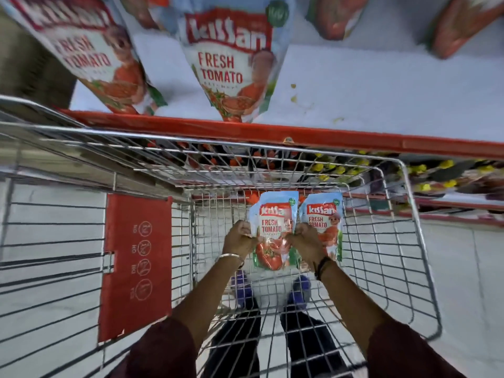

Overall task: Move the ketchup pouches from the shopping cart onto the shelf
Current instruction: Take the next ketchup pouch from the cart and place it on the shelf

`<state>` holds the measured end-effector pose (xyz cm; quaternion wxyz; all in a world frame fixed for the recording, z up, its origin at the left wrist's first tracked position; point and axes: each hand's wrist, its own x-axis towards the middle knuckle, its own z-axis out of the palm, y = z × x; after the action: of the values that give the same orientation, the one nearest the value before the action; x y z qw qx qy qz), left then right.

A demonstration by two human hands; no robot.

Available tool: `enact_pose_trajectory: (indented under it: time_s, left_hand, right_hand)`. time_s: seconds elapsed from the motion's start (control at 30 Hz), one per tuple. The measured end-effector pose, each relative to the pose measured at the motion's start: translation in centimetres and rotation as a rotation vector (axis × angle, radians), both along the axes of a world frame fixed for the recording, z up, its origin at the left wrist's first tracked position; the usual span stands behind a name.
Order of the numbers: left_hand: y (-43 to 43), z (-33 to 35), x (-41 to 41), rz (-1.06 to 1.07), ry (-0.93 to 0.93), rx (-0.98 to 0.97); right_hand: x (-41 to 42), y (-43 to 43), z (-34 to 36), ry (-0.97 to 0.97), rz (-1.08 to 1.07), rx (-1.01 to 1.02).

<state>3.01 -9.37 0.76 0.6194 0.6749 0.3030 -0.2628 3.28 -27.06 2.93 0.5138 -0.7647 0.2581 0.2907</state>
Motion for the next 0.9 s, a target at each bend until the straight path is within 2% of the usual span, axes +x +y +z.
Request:
enact_pose_trajectory:
  time_s: [0.13,0.23,0.67,0.9]
  left_hand:
    - [-0.5,4.9,-0.5,0.031,-0.104,-0.05]
    - [-0.8,9.6,-0.6,0.012,-0.202,-0.028]
    - [-5.2,27.5,4.5,-0.07,-0.728,0.087]
    - [-8.4,29.5,7.9,0.117,-0.878,0.238]
  right_hand:
    - [-0.7,-1.0,5.1,-0.076,-0.106,0.267]
    - [-0.8,-1.5,9.3,-0.188,-0.145,0.329]
    - [2.9,-4.9,24.9,-0.688,-0.21,0.234]
    - [6.8,-5.5,27.8,-0.84,-0.232,0.164]
